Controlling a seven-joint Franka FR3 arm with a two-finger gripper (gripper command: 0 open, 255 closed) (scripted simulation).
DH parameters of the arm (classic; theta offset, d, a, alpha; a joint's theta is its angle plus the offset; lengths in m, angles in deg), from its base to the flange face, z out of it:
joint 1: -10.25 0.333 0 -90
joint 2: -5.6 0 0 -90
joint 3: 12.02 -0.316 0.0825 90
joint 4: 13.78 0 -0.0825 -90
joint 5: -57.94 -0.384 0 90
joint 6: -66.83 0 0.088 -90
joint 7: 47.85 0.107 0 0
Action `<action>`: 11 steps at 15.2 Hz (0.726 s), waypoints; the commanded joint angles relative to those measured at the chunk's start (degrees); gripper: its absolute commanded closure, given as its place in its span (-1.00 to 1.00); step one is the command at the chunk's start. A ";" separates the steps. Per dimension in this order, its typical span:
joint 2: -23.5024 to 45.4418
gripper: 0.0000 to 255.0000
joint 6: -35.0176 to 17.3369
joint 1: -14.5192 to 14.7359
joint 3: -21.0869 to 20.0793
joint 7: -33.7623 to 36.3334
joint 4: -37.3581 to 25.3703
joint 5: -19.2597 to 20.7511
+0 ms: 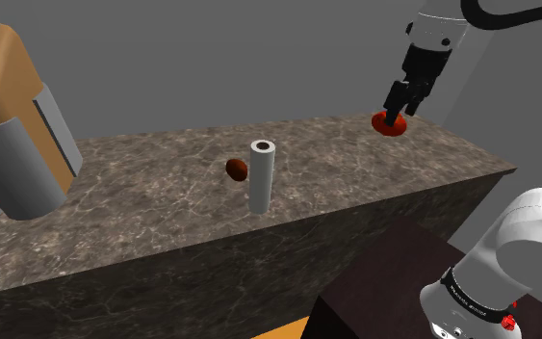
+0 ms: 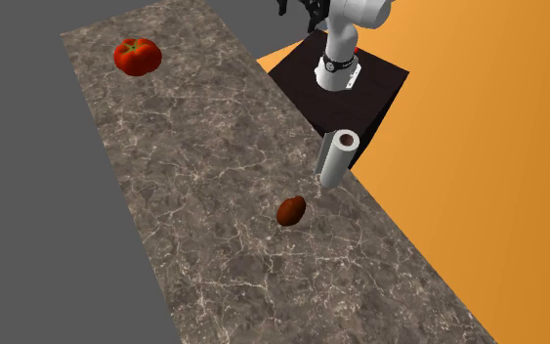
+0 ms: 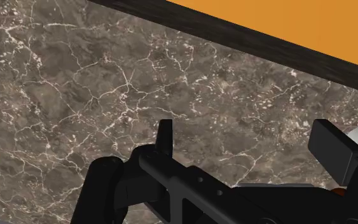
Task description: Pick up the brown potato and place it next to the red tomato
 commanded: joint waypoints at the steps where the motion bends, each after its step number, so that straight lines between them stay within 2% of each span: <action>1: 0.00 -1.00 0.00 0.00 0.00 0.00 0.00 0.00; 11: 17.02 -1.00 -15.24 2.10 -5.34 4.98 -2.76 -1.54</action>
